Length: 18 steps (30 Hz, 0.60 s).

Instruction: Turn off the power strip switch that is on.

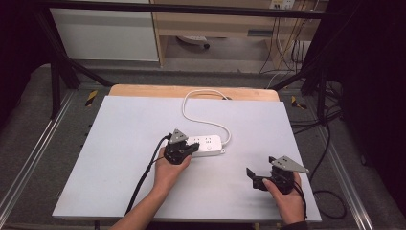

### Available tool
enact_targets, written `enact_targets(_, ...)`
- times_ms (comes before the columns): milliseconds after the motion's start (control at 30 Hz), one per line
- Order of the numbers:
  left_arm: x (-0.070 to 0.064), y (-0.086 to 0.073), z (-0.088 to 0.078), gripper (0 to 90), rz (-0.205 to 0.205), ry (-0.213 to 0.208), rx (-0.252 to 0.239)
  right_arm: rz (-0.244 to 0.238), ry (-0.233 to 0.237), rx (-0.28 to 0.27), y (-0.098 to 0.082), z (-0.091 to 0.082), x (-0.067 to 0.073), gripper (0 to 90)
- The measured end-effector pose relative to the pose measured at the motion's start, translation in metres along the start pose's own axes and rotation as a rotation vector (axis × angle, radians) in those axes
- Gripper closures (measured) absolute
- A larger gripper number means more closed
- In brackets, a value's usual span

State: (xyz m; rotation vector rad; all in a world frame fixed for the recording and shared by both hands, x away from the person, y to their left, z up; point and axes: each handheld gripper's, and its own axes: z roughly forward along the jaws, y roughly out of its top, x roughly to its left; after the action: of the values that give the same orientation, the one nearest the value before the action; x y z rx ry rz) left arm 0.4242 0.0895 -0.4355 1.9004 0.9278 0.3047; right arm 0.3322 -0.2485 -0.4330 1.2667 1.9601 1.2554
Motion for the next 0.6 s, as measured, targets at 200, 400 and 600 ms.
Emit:
enact_targets(200,0.0004,-0.0009,0.0023,90.0,0.001,0.005,0.003,0.002,0.0,0.002,0.0006,-0.0005,0.0004,2.4)
enact_targets(400,0.0029,-0.0005,0.005,90.0,0.003,0.017,-0.009,0.001,0.003,0.003,0.0006,-0.0006,-0.0003,2.4)
enact_targets(600,0.0029,0.0001,0.0054,90.0,0.039,0.058,-0.028,-0.001,0.002,0.004,0.0011,-0.0011,-0.0004,2.6)
